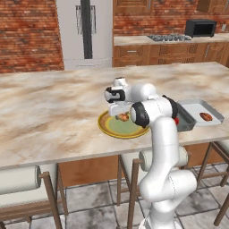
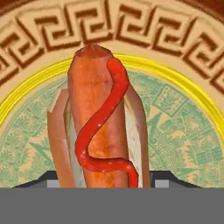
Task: Place one cooked food and one vegetable from the large plate to each tupperware container.
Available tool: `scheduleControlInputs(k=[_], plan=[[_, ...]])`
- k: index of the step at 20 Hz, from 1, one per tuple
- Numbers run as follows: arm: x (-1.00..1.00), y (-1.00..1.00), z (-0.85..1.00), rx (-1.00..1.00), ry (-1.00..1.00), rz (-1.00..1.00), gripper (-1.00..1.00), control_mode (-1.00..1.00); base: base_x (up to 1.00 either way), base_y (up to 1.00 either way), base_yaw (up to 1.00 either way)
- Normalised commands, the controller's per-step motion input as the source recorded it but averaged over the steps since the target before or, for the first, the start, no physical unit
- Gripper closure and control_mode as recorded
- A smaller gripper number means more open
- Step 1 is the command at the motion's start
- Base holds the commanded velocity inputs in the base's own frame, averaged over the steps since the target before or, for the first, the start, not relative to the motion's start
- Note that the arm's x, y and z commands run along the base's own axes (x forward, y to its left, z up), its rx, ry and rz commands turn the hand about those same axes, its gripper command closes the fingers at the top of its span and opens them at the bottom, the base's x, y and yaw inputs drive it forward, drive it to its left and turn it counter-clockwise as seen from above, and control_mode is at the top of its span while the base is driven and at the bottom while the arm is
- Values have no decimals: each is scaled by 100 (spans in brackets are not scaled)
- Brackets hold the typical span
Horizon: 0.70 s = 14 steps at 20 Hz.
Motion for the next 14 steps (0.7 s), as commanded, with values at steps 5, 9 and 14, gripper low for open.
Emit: scheduleControlInputs(k=[5, 9, 14], plan=[[-59, -92, 97, -2, -8, -41, 100, -100, 0, 0, 0], [-68, -100, 95, 0, -14, -34, 100, -100, 0, 0, 0], [-98, -98, 62, -4, -42, -9, 100, -100, 0, 0, 0]])
